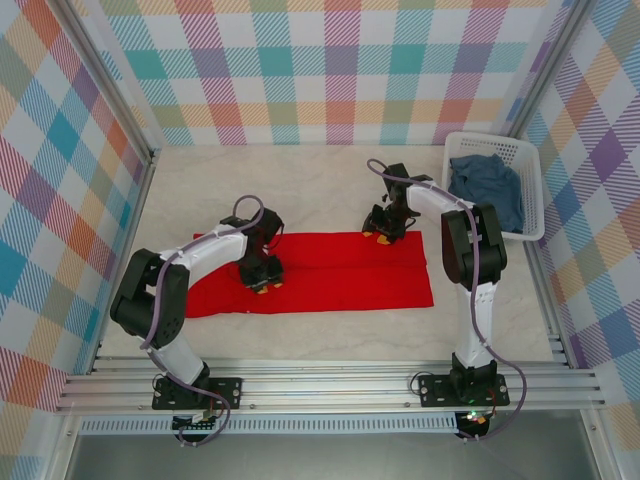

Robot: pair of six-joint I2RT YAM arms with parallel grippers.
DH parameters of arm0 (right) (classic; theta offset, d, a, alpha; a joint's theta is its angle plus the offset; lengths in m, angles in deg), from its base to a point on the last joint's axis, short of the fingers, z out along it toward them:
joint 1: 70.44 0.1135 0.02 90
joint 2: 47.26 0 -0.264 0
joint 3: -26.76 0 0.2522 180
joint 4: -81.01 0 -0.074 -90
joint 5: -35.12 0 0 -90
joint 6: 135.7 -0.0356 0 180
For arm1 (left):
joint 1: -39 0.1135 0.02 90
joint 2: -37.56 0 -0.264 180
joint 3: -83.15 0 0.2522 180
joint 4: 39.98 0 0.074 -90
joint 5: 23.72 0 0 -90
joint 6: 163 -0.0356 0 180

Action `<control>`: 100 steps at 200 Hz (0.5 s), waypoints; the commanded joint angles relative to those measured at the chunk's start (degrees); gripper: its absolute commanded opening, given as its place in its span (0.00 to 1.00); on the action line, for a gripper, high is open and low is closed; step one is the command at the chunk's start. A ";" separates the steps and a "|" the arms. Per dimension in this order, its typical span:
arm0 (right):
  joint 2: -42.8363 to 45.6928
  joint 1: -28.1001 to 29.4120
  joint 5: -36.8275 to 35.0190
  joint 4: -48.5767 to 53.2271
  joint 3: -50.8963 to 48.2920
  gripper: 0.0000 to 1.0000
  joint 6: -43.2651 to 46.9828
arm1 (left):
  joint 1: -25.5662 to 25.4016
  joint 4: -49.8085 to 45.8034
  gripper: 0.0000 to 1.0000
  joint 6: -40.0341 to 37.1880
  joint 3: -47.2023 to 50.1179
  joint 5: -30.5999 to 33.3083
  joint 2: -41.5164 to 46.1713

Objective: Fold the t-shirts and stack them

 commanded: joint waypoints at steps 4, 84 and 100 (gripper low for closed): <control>-0.22 -0.10 -3.59 2.59 -0.88 0.44 1.24 | -0.66 -8.30 0.40 1.95 -2.65 6.98 4.52; 6.74 -0.16 -4.72 -1.94 -10.27 0.38 0.37 | 10.44 5.66 0.28 16.54 0.50 3.69 1.94; 7.93 -0.44 -6.21 -2.37 -12.11 0.37 0.00 | 11.10 3.66 0.23 17.21 2.65 6.16 1.23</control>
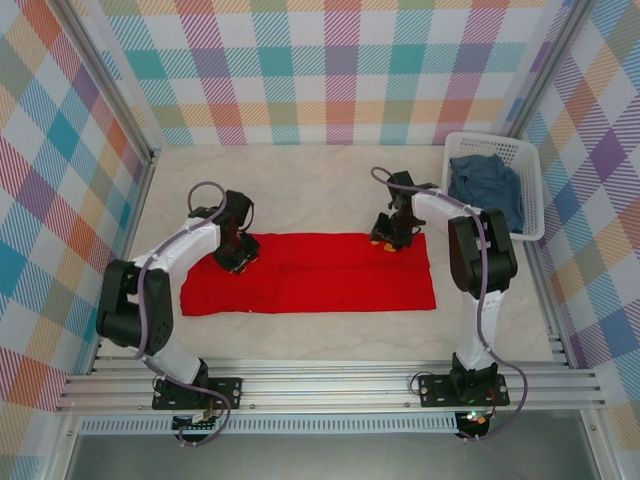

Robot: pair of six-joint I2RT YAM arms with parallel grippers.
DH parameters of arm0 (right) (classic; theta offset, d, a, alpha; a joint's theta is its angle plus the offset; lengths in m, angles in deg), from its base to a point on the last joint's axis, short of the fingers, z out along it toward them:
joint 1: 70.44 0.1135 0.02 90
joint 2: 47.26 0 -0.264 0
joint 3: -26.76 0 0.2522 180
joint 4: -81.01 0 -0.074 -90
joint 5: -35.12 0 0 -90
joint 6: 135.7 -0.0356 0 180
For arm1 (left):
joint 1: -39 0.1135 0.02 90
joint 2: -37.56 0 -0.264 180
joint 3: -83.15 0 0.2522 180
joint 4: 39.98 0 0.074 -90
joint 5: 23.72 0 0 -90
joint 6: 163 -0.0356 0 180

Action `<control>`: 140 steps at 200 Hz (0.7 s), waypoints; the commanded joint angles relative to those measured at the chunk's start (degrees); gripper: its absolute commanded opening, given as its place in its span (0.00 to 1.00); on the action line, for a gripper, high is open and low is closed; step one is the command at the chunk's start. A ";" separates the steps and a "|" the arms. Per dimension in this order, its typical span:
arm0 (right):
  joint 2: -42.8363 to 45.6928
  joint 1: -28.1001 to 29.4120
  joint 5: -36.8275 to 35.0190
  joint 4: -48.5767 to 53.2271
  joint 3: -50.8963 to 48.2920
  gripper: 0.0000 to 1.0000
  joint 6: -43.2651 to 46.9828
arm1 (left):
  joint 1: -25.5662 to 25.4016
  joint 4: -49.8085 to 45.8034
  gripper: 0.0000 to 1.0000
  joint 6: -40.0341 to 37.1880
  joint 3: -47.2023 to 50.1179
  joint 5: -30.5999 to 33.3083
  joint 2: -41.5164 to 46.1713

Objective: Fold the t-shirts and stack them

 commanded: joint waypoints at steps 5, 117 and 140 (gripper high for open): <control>2.13 -0.40 -2.99 -0.07 -3.52 0.37 -0.17 | 1.09 -0.61 0.23 4.40 4.67 1.30 -1.61; 9.08 0.09 -8.30 2.48 -17.32 0.39 -11.65 | 11.02 1.19 0.27 -4.61 -11.53 1.04 -22.46; 13.48 2.14 -7.14 1.26 -23.30 0.39 -17.48 | 10.55 0.79 0.28 -5.31 -26.94 -2.42 -33.31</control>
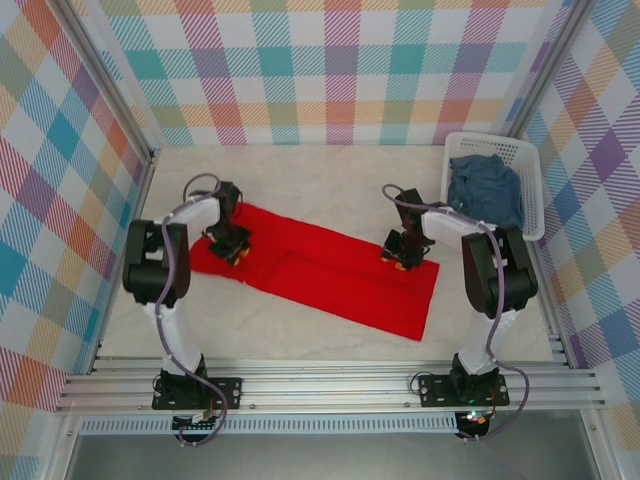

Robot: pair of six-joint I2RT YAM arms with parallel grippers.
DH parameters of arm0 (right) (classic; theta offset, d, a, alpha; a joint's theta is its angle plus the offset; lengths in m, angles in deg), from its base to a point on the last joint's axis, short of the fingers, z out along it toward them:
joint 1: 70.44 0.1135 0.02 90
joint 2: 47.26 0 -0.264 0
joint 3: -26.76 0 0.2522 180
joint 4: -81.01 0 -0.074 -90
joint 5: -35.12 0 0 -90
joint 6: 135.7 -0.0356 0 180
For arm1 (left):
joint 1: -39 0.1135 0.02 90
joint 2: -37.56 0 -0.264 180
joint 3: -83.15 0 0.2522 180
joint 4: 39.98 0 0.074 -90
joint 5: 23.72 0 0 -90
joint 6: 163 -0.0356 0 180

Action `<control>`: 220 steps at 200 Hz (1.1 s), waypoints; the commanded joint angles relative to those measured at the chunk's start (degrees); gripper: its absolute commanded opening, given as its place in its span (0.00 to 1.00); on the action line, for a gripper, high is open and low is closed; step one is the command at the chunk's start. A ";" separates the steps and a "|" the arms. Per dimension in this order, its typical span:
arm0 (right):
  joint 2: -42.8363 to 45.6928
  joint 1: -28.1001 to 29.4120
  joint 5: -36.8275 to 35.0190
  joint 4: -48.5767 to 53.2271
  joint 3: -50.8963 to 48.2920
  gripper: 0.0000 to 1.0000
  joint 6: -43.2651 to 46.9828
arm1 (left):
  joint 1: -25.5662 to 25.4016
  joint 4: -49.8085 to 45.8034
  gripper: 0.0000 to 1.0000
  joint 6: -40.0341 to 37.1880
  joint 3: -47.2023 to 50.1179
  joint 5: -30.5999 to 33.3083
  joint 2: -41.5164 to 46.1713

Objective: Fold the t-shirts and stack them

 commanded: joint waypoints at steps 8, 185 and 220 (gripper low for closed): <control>2.94 3.16 -3.04 4.18 -7.92 0.39 -10.55 | 0.29 4.75 0.28 -1.42 -14.69 -0.83 -14.56; 1.31 26.62 -0.98 -2.87 -3.00 0.42 -40.97 | -7.55 -1.58 0.33 3.06 -70.36 -0.09 -37.92; 9.10 25.96 -5.91 8.75 1.77 0.48 -36.79 | -6.73 -10.55 0.33 -2.12 -66.10 11.11 -28.78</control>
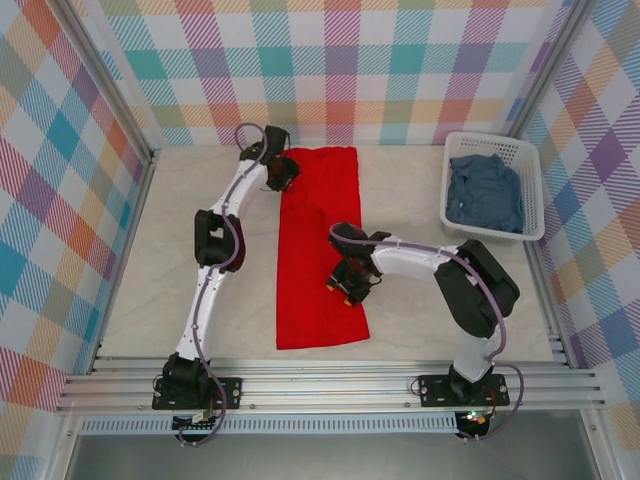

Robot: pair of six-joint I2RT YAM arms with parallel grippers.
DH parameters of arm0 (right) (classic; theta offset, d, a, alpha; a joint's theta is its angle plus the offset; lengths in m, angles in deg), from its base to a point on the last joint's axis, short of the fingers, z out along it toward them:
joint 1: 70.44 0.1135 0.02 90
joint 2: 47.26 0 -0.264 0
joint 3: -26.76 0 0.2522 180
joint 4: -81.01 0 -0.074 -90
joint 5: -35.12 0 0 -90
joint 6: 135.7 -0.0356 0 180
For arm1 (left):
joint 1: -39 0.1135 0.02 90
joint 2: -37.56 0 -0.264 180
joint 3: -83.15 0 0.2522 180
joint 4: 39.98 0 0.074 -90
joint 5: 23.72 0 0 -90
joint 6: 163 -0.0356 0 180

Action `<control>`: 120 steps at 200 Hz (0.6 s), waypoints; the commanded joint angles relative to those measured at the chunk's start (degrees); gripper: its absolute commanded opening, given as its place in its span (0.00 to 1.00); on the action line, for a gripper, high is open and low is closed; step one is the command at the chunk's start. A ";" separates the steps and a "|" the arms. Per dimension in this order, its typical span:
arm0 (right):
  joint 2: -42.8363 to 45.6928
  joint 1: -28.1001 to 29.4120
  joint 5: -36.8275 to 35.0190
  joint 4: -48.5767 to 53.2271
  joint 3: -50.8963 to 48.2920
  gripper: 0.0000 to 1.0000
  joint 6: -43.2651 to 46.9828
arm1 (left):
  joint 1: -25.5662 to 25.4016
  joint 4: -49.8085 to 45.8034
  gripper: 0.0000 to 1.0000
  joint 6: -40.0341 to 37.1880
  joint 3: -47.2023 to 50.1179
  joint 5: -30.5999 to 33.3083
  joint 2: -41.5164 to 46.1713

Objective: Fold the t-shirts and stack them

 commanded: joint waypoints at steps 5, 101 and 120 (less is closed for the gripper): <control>7.82 -1.02 -6.06 12.07 2.21 0.48 2.00 | 1.43 -8.89 0.34 -5.61 4.40 10.45 11.86; 25.45 -4.25 7.43 14.33 -13.76 0.45 34.51 | -9.81 -2.50 0.40 -10.53 87.67 -14.40 63.88; 25.48 -3.01 13.58 10.85 -18.97 0.45 32.14 | -15.19 1.31 0.42 -5.58 104.15 -20.96 75.67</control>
